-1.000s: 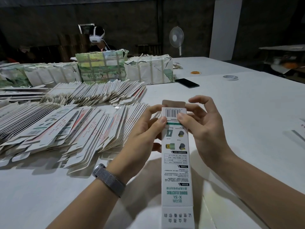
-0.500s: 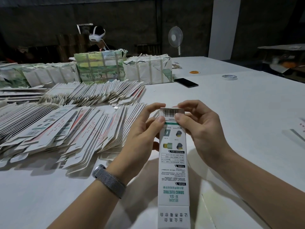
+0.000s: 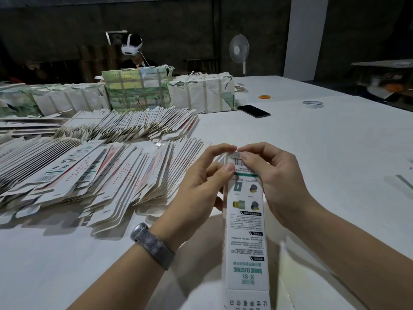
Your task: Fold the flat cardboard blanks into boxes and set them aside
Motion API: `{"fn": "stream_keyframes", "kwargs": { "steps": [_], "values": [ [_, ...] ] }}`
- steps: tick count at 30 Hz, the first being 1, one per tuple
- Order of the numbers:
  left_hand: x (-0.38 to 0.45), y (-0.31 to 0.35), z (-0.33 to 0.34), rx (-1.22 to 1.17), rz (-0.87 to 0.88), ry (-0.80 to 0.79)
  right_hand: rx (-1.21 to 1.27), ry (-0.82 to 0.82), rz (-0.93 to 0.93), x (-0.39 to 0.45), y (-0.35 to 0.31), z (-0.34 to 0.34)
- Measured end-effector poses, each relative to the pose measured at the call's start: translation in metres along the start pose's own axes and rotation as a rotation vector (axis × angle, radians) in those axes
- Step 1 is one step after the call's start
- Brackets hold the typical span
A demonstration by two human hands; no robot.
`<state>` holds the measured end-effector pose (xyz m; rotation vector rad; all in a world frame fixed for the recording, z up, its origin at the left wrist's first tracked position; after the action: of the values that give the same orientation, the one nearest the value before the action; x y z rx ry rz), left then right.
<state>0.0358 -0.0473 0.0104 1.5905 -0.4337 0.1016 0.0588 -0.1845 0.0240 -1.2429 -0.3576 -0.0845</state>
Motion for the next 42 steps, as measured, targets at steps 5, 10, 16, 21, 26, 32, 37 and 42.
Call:
{"fn": "stream_keyframes", "kwargs": {
  "steps": [5,10,16,21,26,32,37,42],
  "values": [
    [0.000,0.000,0.003,0.030,-0.003,-0.006,-0.013,0.010,-0.022,0.001,-0.003,-0.001],
    [0.001,-0.002,0.001,0.043,-0.015,-0.005,0.018,-0.008,0.027,-0.001,0.000,0.003],
    [0.001,-0.005,0.002,0.016,-0.057,-0.036,-0.017,0.021,0.029,-0.001,0.001,0.001],
    [0.001,-0.007,0.002,0.027,-0.071,-0.039,-0.024,0.022,0.042,-0.002,0.002,0.001],
    [0.001,-0.007,0.002,0.031,-0.090,-0.033,-0.005,0.022,0.060,-0.004,0.004,0.003],
    [0.001,-0.010,0.004,0.025,-0.095,-0.072,-0.039,0.044,0.054,-0.003,0.004,0.001],
    [0.000,-0.012,0.006,0.038,-0.088,-0.099,-0.017,0.056,0.082,0.001,0.006,-0.001],
    [0.000,-0.011,0.007,0.024,-0.081,-0.104,-0.004,0.039,0.082,0.002,0.004,-0.002]
  ]
}}
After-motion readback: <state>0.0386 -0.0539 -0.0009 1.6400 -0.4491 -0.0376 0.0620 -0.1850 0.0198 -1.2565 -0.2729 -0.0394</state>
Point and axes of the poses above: each hand's wrist, its own x-axis towards the middle knuckle, its own z-axis out of the palm, y = z × x, the point moved 6 cm from there along x, towards the middle knuckle, and after that the axes turned 5 degrees about x, right-handed, at the moved point
